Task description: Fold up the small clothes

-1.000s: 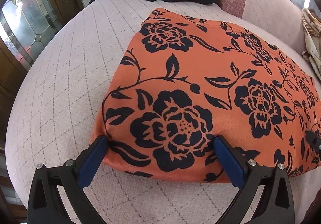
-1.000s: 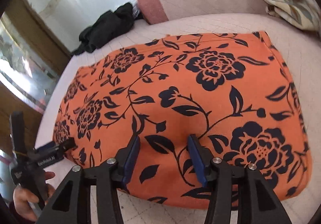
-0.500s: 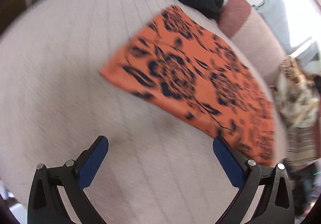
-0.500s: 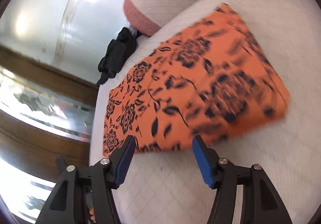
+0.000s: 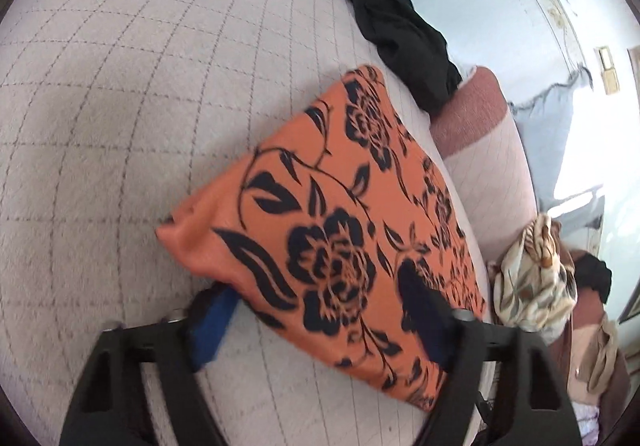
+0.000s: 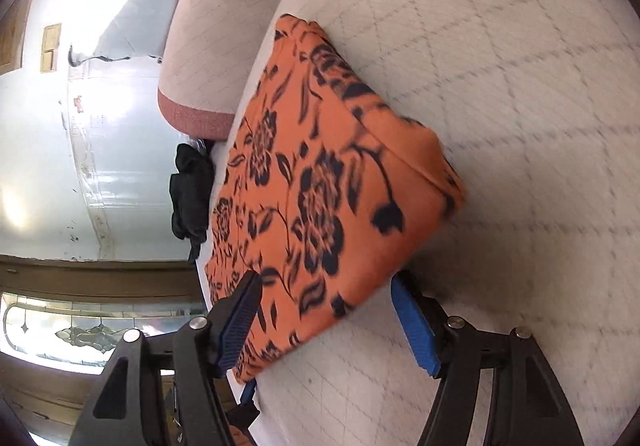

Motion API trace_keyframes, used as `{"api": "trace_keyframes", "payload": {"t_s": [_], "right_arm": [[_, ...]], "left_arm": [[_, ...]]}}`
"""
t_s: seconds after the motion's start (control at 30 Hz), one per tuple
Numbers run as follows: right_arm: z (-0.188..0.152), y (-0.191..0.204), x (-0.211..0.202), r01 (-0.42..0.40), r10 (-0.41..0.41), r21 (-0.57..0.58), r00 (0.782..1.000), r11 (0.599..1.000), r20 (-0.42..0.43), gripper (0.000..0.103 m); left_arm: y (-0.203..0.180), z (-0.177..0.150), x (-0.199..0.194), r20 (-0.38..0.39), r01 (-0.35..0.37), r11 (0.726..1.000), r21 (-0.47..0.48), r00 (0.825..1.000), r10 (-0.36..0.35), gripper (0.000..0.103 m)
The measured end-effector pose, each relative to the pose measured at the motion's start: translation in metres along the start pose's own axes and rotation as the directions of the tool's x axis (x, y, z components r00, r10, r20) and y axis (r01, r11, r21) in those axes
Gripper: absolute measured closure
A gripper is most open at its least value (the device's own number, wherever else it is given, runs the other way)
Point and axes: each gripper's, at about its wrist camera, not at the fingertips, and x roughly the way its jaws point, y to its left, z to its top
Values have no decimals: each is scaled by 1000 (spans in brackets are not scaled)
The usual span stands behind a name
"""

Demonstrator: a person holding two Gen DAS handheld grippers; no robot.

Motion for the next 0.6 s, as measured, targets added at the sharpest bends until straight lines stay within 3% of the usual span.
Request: {"api": "trace_keyframes", "payload": {"t_s": [0.07,0.17,0.2,0.4,0.47,0.6], "right_arm": [[8,-1,8,-16,16,25,1000,1000,15,32],[18,-4,14,-60,57,75,997,995,42,32],[20,-5,15,-70,66,85,997,994,50,33],[30,-1,21,-78,75,84,996,993,39,32],[33,-1,24,-82,79,98,996,992,31,33],[33,0,26,-71,69,91,997,993,19,33]], "left_arm": [[3,2,1,18,-13,1000,-12,1000,13,54],[7,2,5,23,0,1000,-22,1000,1,72],[6,1,11,13,17,999,-27,1000,-17,74],[-3,-6,10,19,52,999,-12,998,-52,76],[-2,-4,15,7,50,999,-17,999,-50,65],[1,-2,21,10,91,994,-53,996,-91,58]]}}
